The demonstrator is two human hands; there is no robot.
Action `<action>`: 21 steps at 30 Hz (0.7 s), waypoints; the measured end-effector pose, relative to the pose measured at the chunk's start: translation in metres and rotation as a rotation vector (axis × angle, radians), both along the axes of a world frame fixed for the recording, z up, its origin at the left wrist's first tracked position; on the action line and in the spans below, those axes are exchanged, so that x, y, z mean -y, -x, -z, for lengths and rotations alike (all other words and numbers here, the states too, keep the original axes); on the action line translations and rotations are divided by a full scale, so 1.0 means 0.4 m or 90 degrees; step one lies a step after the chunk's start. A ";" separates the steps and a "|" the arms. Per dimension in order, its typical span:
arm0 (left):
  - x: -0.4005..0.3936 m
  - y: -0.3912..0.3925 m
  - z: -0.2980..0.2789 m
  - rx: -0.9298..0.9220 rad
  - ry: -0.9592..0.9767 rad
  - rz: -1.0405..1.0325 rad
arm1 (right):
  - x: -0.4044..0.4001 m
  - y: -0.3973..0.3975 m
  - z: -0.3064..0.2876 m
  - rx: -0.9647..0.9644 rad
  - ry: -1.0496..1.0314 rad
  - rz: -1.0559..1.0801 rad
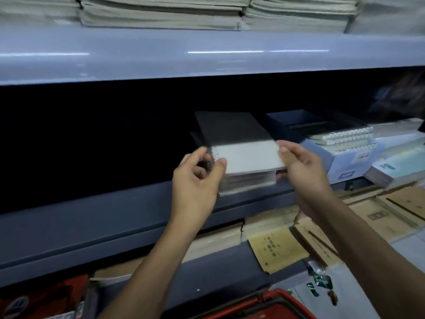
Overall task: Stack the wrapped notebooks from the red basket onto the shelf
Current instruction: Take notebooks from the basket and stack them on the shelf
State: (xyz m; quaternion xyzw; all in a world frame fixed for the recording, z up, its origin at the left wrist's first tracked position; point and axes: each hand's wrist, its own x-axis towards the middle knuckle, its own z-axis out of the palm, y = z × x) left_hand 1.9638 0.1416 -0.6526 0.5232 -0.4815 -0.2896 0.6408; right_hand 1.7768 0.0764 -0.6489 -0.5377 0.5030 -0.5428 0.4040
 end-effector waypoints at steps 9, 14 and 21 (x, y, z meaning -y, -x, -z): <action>0.087 -0.004 0.052 0.034 -0.114 -0.093 | 0.138 -0.021 0.031 -0.242 -0.066 0.061; 0.062 0.004 0.082 0.033 0.002 -0.030 | 0.074 0.016 0.100 -0.005 -0.047 -0.044; 0.055 0.030 0.102 0.019 0.038 -0.049 | 0.075 0.009 0.102 -0.030 -0.019 -0.017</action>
